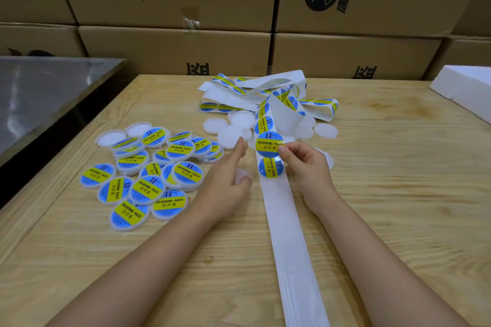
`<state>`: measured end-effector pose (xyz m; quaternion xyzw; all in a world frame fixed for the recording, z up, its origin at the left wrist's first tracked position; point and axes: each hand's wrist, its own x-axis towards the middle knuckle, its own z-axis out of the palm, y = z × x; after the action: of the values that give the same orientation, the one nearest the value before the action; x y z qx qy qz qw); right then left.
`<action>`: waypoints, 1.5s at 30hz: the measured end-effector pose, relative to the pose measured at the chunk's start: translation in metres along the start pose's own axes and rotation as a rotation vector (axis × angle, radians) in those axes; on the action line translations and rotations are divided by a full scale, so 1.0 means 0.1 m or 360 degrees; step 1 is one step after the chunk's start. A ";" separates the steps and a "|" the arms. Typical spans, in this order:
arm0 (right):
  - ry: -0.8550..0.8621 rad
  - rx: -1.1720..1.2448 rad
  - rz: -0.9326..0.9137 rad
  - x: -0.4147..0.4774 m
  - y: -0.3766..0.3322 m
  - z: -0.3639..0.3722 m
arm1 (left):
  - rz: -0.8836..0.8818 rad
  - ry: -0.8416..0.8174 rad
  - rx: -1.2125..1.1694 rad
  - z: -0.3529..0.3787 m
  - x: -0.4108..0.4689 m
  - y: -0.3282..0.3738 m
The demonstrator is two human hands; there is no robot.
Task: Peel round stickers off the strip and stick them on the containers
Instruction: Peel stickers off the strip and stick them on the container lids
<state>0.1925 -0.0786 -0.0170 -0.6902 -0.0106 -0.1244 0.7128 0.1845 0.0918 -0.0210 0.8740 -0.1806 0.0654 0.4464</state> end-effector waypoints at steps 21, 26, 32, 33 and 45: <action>-0.0149 0.0143 0.0065 -0.06 -0.06 0.05 | 0.0184 0.0261 -0.0446 0.07 0.02 0.06; -0.0125 0.0120 0.0024 -0.06 -0.05 0.07 | -0.0350 -0.0080 -0.1342 -0.01 0.08 0.04; -0.0036 0.0218 -0.0010 -0.06 -0.07 0.10 | -0.0527 -0.0061 -0.1568 -0.06 0.13 0.00; -0.0017 0.0273 0.0009 -0.05 -0.08 0.09 | -0.0535 -0.0057 -0.1594 -0.07 0.14 -0.01; -0.0155 0.0196 0.0146 -0.06 -0.05 0.06 | -0.0447 -0.0184 -0.1706 -0.08 0.13 -0.02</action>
<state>0.1870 -0.0716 -0.0129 -0.6501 -0.0214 -0.0570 0.7574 0.1979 0.0956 -0.0145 0.5425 -0.0945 -0.1438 0.8222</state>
